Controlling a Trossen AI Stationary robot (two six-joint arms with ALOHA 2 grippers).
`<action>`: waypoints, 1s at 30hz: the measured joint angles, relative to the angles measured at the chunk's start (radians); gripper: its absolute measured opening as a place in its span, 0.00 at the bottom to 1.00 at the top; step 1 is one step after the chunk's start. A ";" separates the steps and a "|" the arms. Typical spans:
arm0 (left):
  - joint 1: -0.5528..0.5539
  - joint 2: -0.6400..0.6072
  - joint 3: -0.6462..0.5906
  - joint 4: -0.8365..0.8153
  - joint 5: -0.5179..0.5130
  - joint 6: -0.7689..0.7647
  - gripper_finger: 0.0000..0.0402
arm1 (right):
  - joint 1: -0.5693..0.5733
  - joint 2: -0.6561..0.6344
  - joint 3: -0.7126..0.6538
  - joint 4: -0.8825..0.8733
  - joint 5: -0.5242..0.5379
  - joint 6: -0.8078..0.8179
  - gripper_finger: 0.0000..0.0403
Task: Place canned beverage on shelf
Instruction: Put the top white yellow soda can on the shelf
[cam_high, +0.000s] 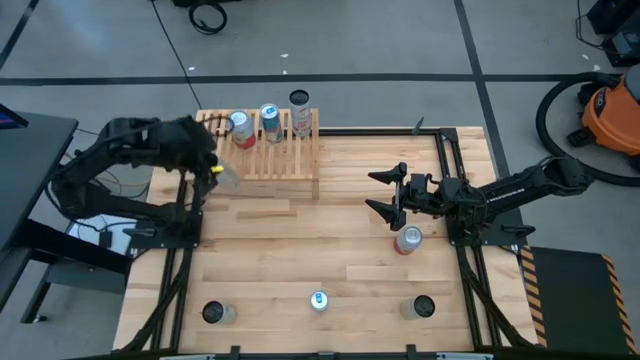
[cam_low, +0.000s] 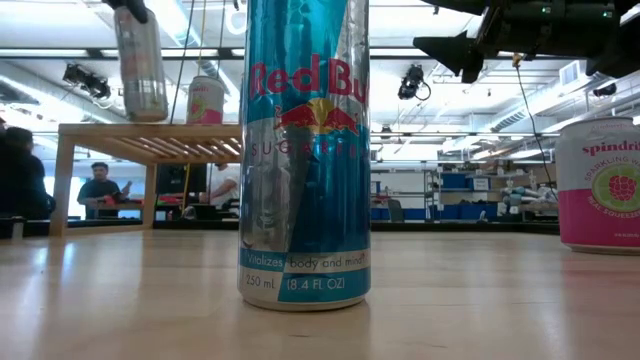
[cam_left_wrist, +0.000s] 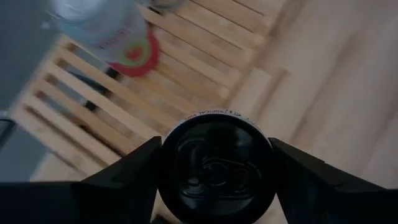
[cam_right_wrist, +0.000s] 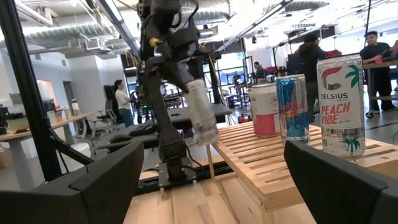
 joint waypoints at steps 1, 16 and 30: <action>0.026 0.008 0.015 0.001 -0.001 0.019 0.65 | 0.000 0.000 0.000 -0.001 0.000 0.000 0.99; 0.418 0.138 0.186 0.002 0.083 0.282 0.66 | 0.000 0.000 0.000 -0.013 0.000 -0.003 0.99; 0.645 0.212 0.186 0.003 0.090 0.432 0.66 | 0.000 0.000 0.000 -0.014 0.000 -0.002 0.99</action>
